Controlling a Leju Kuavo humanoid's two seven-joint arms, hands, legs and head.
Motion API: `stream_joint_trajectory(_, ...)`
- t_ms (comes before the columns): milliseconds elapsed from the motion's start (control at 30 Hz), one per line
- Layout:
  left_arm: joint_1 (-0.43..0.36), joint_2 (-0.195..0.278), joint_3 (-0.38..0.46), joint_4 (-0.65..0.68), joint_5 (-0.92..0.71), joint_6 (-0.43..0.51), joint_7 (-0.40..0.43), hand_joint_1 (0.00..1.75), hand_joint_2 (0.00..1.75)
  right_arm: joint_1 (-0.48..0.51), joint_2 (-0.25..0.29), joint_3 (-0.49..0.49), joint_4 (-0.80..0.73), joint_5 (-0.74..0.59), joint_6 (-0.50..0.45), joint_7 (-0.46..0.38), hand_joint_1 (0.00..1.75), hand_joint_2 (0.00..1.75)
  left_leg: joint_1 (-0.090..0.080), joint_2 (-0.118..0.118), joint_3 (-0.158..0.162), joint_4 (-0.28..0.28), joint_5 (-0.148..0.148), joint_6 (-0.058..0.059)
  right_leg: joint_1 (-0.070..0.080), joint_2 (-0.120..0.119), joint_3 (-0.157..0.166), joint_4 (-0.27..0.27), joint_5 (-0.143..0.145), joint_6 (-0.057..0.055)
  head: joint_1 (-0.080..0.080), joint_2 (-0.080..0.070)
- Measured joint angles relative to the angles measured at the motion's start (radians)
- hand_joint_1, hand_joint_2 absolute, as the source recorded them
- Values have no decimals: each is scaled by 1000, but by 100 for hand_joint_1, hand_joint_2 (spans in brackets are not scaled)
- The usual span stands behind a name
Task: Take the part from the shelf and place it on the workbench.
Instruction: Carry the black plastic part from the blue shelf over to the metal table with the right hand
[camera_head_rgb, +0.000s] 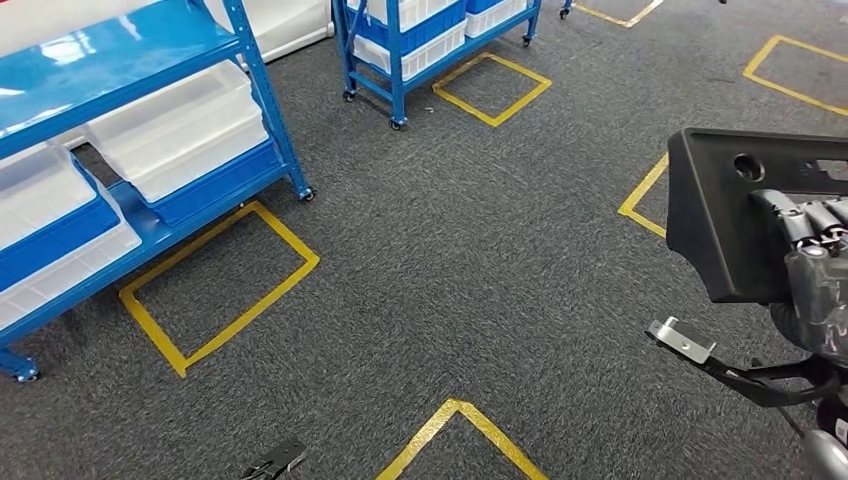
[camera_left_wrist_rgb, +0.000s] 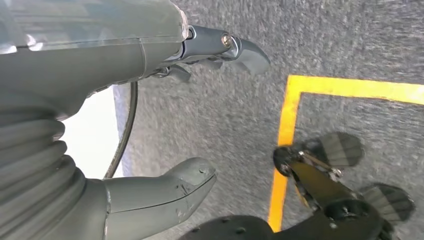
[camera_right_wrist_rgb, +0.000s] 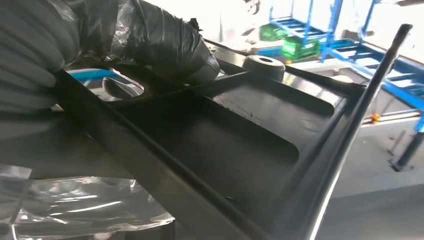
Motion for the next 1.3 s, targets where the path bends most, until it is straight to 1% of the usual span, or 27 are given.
stream_joint_trajectory(33,-2,0,0,0,-1,-1,-2,0,175,-4,-5,0,0,12,2,5,175,175,1,13,3,-8,5,7,1,-13,-5,6,-4,5,1,0)
stream_joint_trajectory(67,-3,0,1,0,-1,-2,-4,0,175,-11,-10,2,2,28,5,11,175,175,2,28,5,-16,10,14,3,-39,-17,29,-21,8,2,0)
stream_joint_trajectory(133,-3,0,2,0,-2,-3,-6,0,175,-27,-17,7,4,54,8,20,175,175,1,56,7,-24,15,23,5,-103,-66,133,-79,13,4,0)
stream_joint_trajectory(200,-1,0,6,0,-2,-2,-6,0,175,-34,-19,11,8,67,10,24,175,175,-2,83,5,-23,15,25,1,-125,-118,248,-124,20,5,0)
stream_joint_trajectory(233,0,0,8,0,-2,-2,-6,0,175,-35,-19,12,10,71,11,26,175,175,-2,96,5,-21,13,24,-2,-129,-125,267,-122,23,5,0)
stream_joint_trajectory(267,-1,0,9,0,-3,-2,-7,0,175,-37,-21,12,12,74,12,27,175,175,-2,109,5,-19,11,22,-4,-134,-111,246,-103,25,5,0)
stream_joint_trajectory(300,-2,0,10,0,-3,-2,-8,0,175,-41,-23,12,13,77,12,29,175,175,-2,121,6,-16,8,19,-6,-144,-79,190,-72,27,5,0)
stream_joint_trajectory(367,-4,1,11,0,-5,-1,-9,0,175,-49,-29,12,16,81,14,33,175,175,-5,140,6,-7,-2,9,-3,-187,-9,60,-29,23,5,0)
stream_joint_trajectory(433,-5,2,13,0,-9,-1,-10,0,175,-55,-33,13,20,84,15,37,175,175,-10,156,7,-2,-9,-3,6,-205,14,9,-21,11,4,0)
stream_joint_trajectory(500,-5,2,16,0,-10,0,-11,0,175,-58,-38,14,24,87,17,39,175,175,-10,172,10,-2,-14,-14,9,-181,11,8,-19,-1,4,0)
stream_joint_trajectory(567,-5,2,18,0,-10,1,-13,0,175,-61,-42,14,26,89,20,42,175,175,-5,147,3,24,-39,-24,7,-160,11,3,-14,-14,4,0)
stream_joint_trajectory(600,-5,2,19,0,-10,1,-13,0,175,-63,-43,16,26,90,21,43,175,175,-2,121,-14,64,-66,-27,5,-151,12,0,-12,-21,4,0)
stream_joint_trajectory(667,-1,3,21,0,-11,1,-15,0,175,-66,-44,21,26,93,26,46,175,175,0,78,-73,195,-132,-28,7,-129,11,0,-11,-28,3,0)
stream_joint_trajectory(700,2,3,24,0,-11,0,-15,0,175,-66,-44,24,27,95,28,46,175,175,0,71,-104,255,-151,-28,8,-116,11,1,-11,-29,3,0)
stream_joint_trajectory(733,3,4,26,0,-11,0,-15,0,175,-66,-44,26,27,97,31,47,175,175,0,68,-122,286,-151,-27,9,-103,11,2,-11,-29,3,0)
stream_joint_trajectory(767,4,4,30,0,-11,-1,-16,0,175,-66,-44,27,28,98,32,47,175,175,0,66,-124,279,-131,-25,11,-89,11,3,-11,-29,3,0)
stream_joint_trajectory(800,5,5,32,0,-10,-1,-17,0,175,-68,-44,27,28,98,33,47,175,175,0,60,-107,233,-95,-21,11,-75,12,4,-11,-29,3,0)
stream_joint_trajectory(867,5,7,35,1,-10,-3,-19,0,175,-71,-44,27,29,99,34,48,175,175,1,23,-54,100,-23,-10,11,-49,10,8,-12,-27,4,0)
stream_joint_trajectory(933,6,10,37,1,-10,-3,-21,0,175,-75,-45,27,29,99,35,48,175,175,1,-7,-23,25,0,-3,9,-25,2,11,-8,-18,4,0)
stream_joint_trajectory(1000,4,12,39,1,-11,-3,-21,0,175,-75,-50,27,30,100,35,48,175,175,-1,5,-18,13,0,2,6,-1,-6,7,0,-4,4,0)
stream_joint_trajectory(1033,3,12,40,1,-11,-3,-22,0,175,-74,-54,27,30,100,36,49,175,175,-1,18,-15,6,5,8,5,-3,-8,8,-1,2,4,0)
stream_joint_trajectory(1100,2,13,42,1,-11,-3,-22,0,175,-74,-61,26,32,100,36,49,175,175,0,43,-7,-12,15,23,7,-50,-28,49,-29,11,6,0)
stream_joint_trajectory(1167,4,13,43,1,-12,-4,-23,0,175,-74,-64,27,33,99,35,49,175,175,-2,67,-5,-19,18,30,7,-110,-80,159,-90,18,7,0)
stream_joint_trajectory(1200,5,13,43,1,-12,-4,-23,0,175,-71,-64,27,34,99,35,49,175,175,-4,80,-6,-18,18,30,5,-121,-107,218,-113,21,8,0)
stream_joint_trajectory(1233,6,13,43,1,-12,-5,-23,0,175,-68,-65,27,34,99,36,49,175,175,-5,93,-6,-18,17,30,2,-127,-122,254,-123,24,8,0)
stream_joint_trajectory(1267,6,13,44,1,-13,-6,-23,0,175,-66,-66,26,35,99,37,49,175,175,-5,106,-6,-17,16,29,-1,-131,-120,256,-114,27,8,0)
stream_joint_trajectory(1300,6,13,44,1,-13,-8,-24,0,175,-65,-67,26,35,98,38,49,175,175,-6,118,-6,-15,14,27,-3,-138,-98,219,-91,29,8,0)
